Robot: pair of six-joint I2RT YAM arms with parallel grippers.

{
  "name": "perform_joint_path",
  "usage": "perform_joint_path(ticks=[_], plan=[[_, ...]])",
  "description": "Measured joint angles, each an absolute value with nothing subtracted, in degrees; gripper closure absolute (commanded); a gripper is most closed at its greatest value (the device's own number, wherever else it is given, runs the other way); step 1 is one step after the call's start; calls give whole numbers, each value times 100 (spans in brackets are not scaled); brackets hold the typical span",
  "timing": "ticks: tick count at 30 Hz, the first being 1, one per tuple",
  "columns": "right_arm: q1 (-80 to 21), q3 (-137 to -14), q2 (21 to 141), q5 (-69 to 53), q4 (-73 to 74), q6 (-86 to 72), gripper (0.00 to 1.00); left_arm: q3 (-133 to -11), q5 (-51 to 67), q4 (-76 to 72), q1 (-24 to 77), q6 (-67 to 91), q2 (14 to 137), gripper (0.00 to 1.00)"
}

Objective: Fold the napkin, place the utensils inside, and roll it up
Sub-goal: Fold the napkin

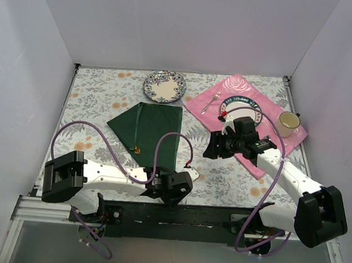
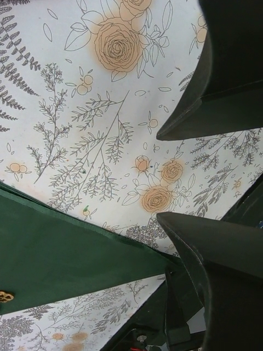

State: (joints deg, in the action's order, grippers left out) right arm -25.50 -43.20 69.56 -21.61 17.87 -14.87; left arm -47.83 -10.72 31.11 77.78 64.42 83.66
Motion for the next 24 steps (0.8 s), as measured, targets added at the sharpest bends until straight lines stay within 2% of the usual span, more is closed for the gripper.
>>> perform_joint_path(ticks=[6, 16, 23, 24], plan=[[-2550, -4263, 6956, -2213, 1787, -1490, 37, -4781, -1070, 3081, 7778, 6440, 8589, 57], [-2550, -4257, 6956, -2248, 1787, -1490, 37, -4783, -1144, 3083, 7778, 6517, 8733, 72], [-2550, -4252, 6956, -2248, 1785, -1490, 37, -4818, -1352, 3164, 7778, 6549, 8733, 89], [-2550, -4252, 6956, -2250, 1782, -1490, 37, -4845, -1411, 3199, 7778, 6545, 8733, 98]])
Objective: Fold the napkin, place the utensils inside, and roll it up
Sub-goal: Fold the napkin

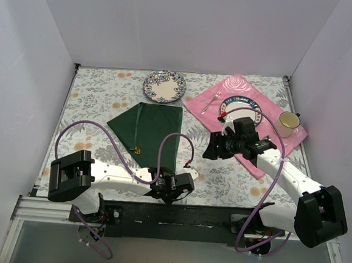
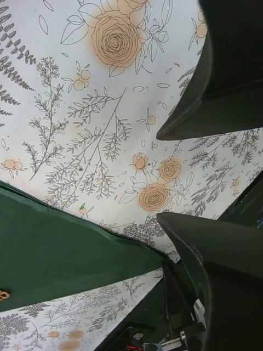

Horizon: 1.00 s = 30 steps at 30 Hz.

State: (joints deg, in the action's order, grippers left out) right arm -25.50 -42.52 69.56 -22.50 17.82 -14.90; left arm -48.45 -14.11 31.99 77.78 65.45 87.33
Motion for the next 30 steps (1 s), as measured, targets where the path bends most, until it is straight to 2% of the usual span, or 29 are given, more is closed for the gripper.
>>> perform_joint_path(ticks=[6, 11, 18, 30], plan=[[-2550, -4252, 6978, -2279, 1747, -1490, 37, -5096, -1684, 3358, 7693, 6541, 8630, 100], [-2550, -4257, 7177, -2303, 1660, -1474, 37, -5188, -1555, 3378, 7126, 6580, 8143, 100], [-2536, -4303, 7470, -2440, 1616, -1413, 37, -5339, -864, 3347, 4648, 6510, 7391, 100], [-2462, -4554, 7734, -2604, 1612, -1219, 37, -5666, 373, 2976, 1651, 6438, 8134, 100]])
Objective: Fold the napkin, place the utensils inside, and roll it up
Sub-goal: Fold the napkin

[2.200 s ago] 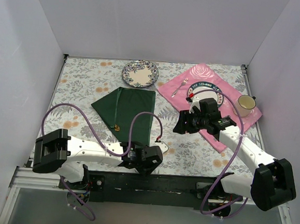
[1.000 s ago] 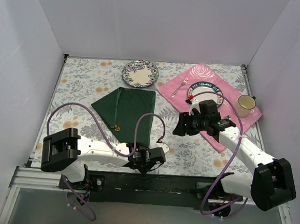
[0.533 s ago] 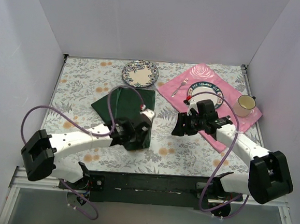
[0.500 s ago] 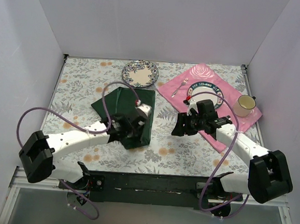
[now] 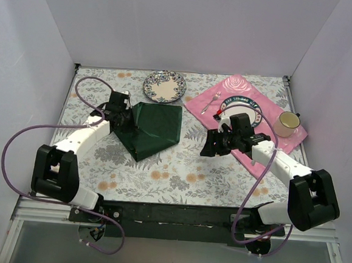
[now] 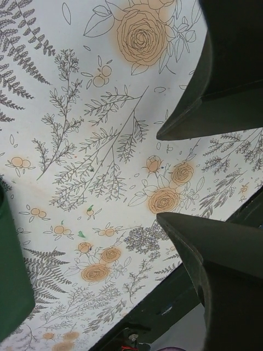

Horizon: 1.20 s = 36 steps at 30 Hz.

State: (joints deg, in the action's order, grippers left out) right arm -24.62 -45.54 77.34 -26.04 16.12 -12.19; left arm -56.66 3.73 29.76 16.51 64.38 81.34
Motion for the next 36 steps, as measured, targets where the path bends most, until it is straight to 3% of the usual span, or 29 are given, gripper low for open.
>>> perform_joint_path(ticks=[10, 36], plan=[[-2438, -4578, 7843, -2716, 1614, -1177, 37, -6200, 836, 2663, 652, 6475, 9048, 100], [-2434, -4578, 7977, -2871, 1522, -1177, 37, -6469, 447, 2628, 84, 6740, 9443, 100]])
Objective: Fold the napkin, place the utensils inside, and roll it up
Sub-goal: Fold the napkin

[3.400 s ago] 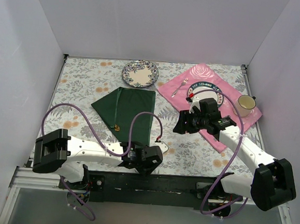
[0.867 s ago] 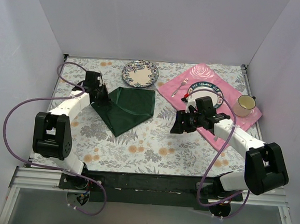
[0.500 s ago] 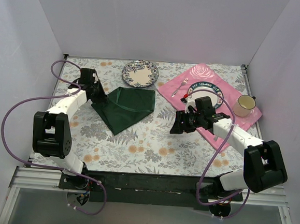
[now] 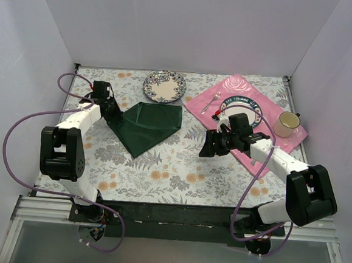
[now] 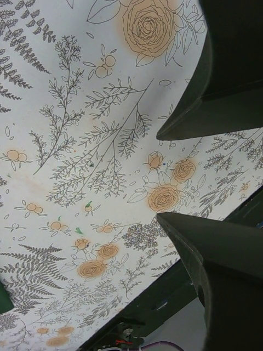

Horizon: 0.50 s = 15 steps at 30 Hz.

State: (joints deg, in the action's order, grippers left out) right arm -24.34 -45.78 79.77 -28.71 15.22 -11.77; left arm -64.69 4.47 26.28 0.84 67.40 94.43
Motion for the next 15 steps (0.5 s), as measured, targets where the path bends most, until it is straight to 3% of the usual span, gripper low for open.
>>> perform_joint_path(ticks=[15], plan=[[-2434, -4582, 8077, -2980, 1496, -1181, 37, -6464, 314, 2541, 47, 6801, 9443, 100]])
